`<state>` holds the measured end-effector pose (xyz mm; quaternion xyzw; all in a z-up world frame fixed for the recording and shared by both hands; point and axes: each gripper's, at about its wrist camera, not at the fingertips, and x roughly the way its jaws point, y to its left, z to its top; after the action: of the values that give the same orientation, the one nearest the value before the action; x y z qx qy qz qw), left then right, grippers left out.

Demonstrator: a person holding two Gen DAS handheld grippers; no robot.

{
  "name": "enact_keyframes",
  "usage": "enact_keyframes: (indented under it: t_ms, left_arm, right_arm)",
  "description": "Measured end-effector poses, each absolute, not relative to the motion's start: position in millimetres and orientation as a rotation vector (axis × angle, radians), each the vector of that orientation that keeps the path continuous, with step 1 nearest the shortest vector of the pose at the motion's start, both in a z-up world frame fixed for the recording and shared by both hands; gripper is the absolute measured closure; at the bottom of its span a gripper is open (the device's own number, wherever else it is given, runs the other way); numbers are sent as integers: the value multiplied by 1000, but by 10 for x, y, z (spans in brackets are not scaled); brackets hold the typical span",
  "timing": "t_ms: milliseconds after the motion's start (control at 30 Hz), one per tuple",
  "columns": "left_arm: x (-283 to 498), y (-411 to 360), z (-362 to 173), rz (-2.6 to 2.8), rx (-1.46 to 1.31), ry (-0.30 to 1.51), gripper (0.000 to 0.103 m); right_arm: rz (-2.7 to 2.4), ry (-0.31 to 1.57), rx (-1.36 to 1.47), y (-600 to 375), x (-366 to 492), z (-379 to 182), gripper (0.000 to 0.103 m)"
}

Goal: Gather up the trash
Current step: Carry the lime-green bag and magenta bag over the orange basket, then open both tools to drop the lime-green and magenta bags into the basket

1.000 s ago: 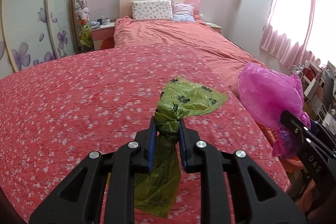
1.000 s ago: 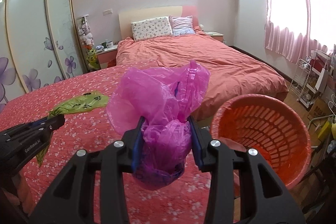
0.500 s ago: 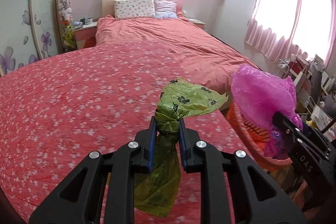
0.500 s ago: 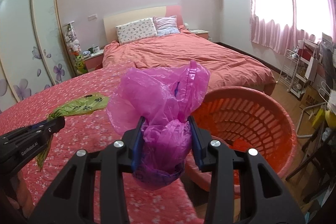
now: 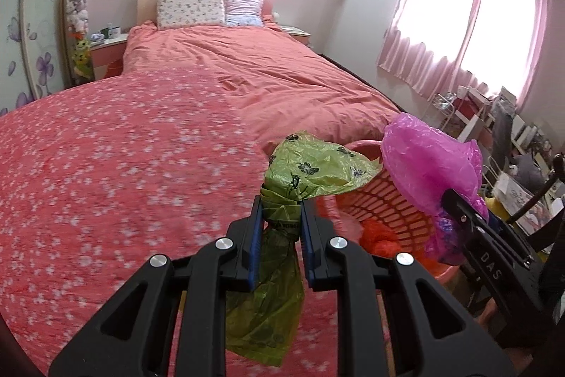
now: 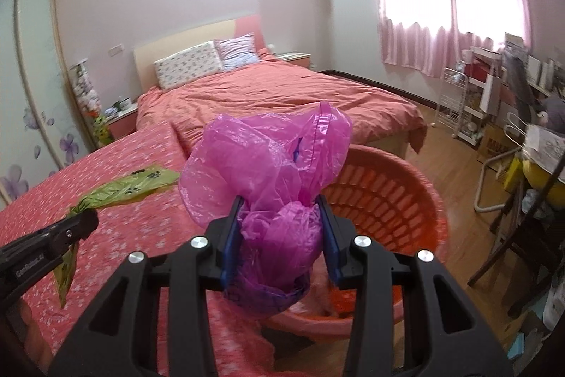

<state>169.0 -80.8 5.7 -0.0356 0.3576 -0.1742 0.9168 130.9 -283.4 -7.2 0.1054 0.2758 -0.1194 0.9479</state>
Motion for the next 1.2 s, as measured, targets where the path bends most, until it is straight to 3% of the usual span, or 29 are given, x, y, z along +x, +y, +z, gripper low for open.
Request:
enact_keyframes:
  t_ms: [700,900,1000,1200]
  left_arm:
    - [1819,-1707,-93,-512,-53,785,84]
    - [1867,-1819,-211,-531,-29,823,83]
    - [1894,-1832,-264,-530,-20,839,75]
    - [1893,-1768,-355,-512,-21,871,60]
  right_arm:
    - [-394,548,314,-3672,1244,-164,63]
    - [-392,563,329,-3761,1309,-228,57]
    - [-377,583,347,-3797,1353,-281,55]
    - [-359,608,351,-3804,1373,-381,42]
